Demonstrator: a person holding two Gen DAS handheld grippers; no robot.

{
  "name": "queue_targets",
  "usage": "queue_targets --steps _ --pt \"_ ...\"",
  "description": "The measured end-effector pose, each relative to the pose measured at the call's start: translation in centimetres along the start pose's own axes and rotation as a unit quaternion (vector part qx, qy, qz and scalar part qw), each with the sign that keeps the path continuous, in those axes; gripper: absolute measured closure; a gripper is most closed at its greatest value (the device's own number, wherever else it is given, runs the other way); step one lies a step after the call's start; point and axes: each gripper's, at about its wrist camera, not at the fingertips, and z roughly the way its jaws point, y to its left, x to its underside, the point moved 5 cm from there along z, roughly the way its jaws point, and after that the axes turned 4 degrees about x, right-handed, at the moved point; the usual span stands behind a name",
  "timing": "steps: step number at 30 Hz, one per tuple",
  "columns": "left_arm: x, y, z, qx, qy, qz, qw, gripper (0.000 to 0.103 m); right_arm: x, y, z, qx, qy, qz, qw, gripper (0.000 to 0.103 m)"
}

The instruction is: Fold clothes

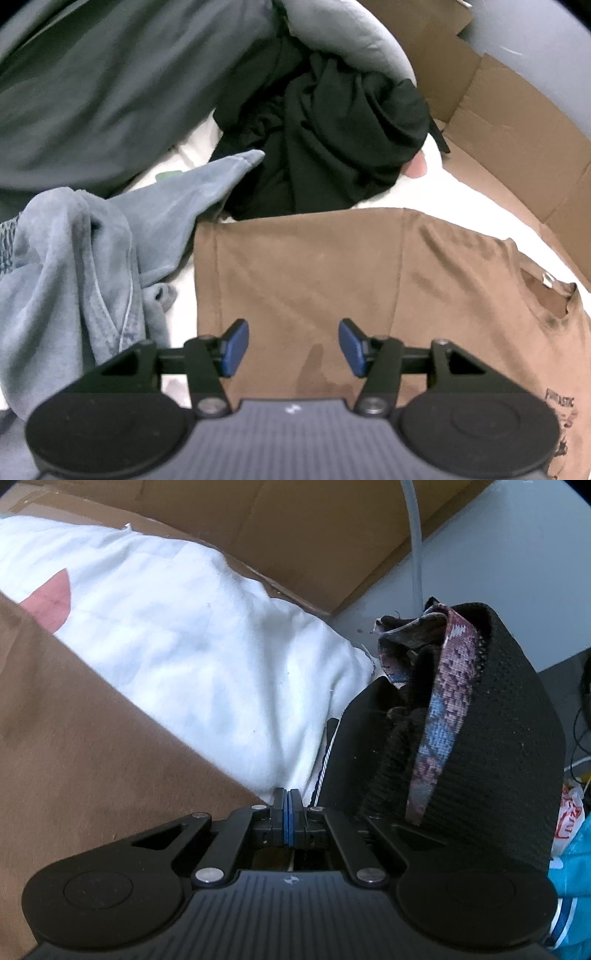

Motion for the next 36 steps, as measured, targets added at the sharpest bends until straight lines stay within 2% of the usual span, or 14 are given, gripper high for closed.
queue_targets --steps 4,6,10,11,17,20,23,30,36 --pt "0.1 -0.1 0.5 -0.003 0.004 0.002 1.0 0.044 -0.4 -0.5 -1.3 -0.021 -0.01 0.032 0.999 0.099" --pt "0.1 -0.4 0.7 0.001 0.008 -0.004 1.0 0.044 -0.5 -0.9 -2.3 -0.035 -0.021 0.046 0.998 0.095" --pt "0.0 -1.9 0.4 0.014 0.005 0.011 0.9998 0.041 -0.7 -0.8 -4.1 -0.056 -0.039 0.053 0.996 0.07" --pt "0.0 -2.2 0.3 0.015 0.003 0.018 0.9997 0.039 -0.5 -0.7 -4.2 -0.062 -0.035 0.064 0.995 0.068" --pt "0.4 -3.1 -0.4 0.016 -0.005 0.035 0.9992 0.038 1.4 -0.4 -4.1 -0.102 -0.001 0.143 0.984 0.068" --pt "0.6 -2.8 -0.4 0.012 -0.002 0.033 0.9994 0.038 2.3 -0.2 -4.0 -0.122 0.017 0.182 0.976 0.068" --pt "0.8 -2.4 -0.2 0.004 0.004 0.031 0.9995 0.038 3.2 -0.9 -2.4 -0.124 0.03 0.226 0.966 0.07" --pt "0.8 -2.5 0.5 -0.001 0.012 0.027 0.9996 0.038 2.2 -0.3 -1.2 -0.111 0.012 0.223 0.968 0.069" --pt "0.8 -3.9 1.0 0.005 0.014 0.039 0.9991 0.038 1.5 -0.7 -0.5 -0.108 0.009 0.237 0.966 0.069"
